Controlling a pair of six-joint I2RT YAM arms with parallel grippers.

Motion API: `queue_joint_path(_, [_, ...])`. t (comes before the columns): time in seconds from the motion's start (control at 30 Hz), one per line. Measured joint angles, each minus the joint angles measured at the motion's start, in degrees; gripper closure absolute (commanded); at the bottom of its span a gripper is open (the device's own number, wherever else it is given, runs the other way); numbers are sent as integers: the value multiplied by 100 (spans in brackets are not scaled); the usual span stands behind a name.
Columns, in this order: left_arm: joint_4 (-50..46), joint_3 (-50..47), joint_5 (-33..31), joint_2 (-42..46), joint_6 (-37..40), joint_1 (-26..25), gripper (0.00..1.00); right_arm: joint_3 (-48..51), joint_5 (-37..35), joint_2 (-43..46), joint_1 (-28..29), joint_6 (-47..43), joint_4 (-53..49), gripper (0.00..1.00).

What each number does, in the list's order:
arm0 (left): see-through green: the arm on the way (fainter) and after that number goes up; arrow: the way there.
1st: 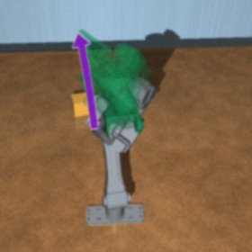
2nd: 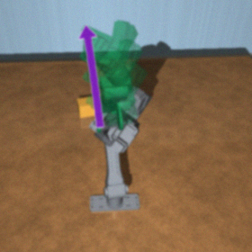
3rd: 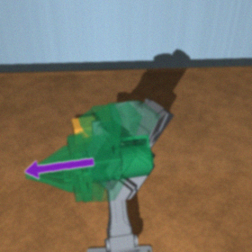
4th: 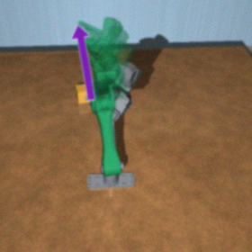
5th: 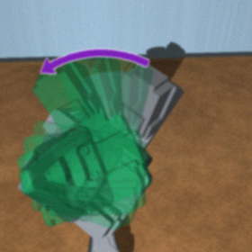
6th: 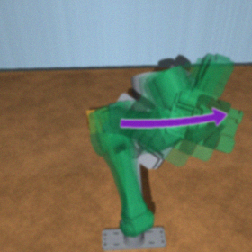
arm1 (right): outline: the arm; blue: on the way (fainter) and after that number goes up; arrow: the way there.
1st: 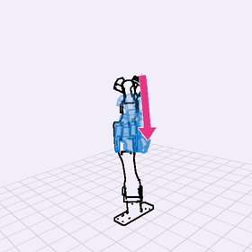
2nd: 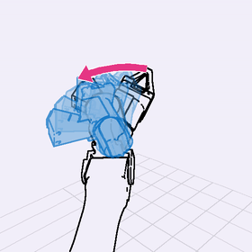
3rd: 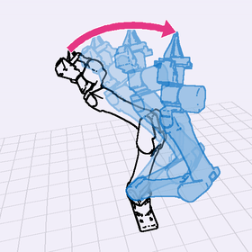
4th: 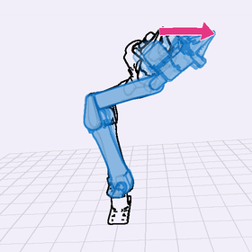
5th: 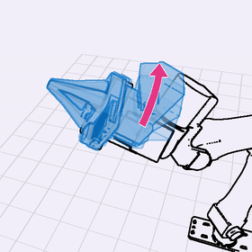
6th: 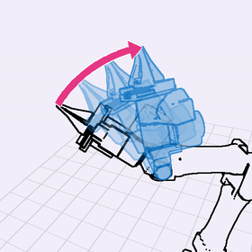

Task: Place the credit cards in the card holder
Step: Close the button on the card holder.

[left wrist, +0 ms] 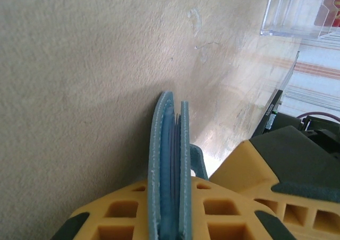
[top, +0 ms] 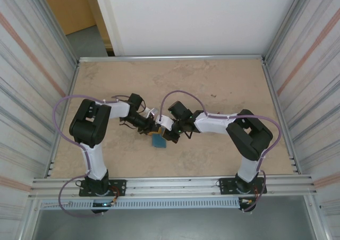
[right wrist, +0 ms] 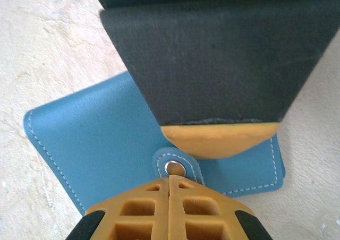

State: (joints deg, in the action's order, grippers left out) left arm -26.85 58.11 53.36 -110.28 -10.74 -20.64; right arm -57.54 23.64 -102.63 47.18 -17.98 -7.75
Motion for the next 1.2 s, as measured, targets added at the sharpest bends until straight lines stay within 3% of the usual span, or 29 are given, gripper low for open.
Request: queue_joint_path(1.2, [11, -11, 0, 2, 42, 0, 100, -164, 393, -181, -109, 2, -15, 100])
